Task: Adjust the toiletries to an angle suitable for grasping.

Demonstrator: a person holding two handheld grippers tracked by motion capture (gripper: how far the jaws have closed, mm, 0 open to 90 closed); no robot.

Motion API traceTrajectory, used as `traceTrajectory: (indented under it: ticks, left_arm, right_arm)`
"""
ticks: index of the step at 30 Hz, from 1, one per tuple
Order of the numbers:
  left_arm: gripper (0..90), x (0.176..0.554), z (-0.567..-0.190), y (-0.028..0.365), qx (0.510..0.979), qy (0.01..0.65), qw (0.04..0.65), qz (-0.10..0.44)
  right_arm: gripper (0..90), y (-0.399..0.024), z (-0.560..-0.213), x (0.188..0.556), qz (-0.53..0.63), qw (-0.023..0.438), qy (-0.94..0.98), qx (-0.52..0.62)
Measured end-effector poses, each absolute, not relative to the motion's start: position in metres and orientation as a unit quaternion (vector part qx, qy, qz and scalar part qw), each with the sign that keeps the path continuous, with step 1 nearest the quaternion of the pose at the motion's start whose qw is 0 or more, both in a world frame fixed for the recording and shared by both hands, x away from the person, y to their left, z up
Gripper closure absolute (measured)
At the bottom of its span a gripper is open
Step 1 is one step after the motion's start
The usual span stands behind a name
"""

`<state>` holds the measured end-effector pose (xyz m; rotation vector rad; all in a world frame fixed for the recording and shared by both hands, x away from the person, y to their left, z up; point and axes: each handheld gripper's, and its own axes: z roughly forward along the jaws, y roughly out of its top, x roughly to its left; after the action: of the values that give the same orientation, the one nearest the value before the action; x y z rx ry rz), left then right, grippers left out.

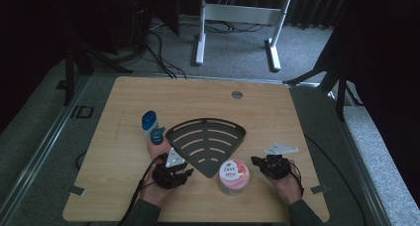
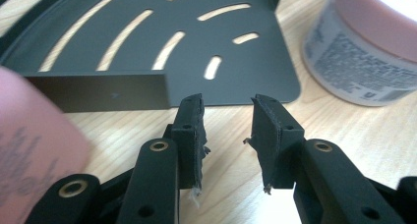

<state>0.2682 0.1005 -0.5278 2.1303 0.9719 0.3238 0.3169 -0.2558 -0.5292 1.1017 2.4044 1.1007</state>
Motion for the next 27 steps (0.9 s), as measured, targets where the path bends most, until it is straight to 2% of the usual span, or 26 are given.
traceTrajectory:
  ticks: [11, 27]
  left_arm:
    - [65.1, 0.262, -0.53, 0.081, 0.847, 0.352, 0.382, 0.108]
    - [63.3, 0.255, -0.528, 0.074, 0.854, 0.334, 0.387, 0.096]
  right_arm:
    - [90.0, -0.247, -0.528, 0.276, 0.391, 0.113, 0.841, 0.356]
    - [90.0, -0.237, -0.529, 0.27, 0.389, 0.102, 0.849, 0.342]
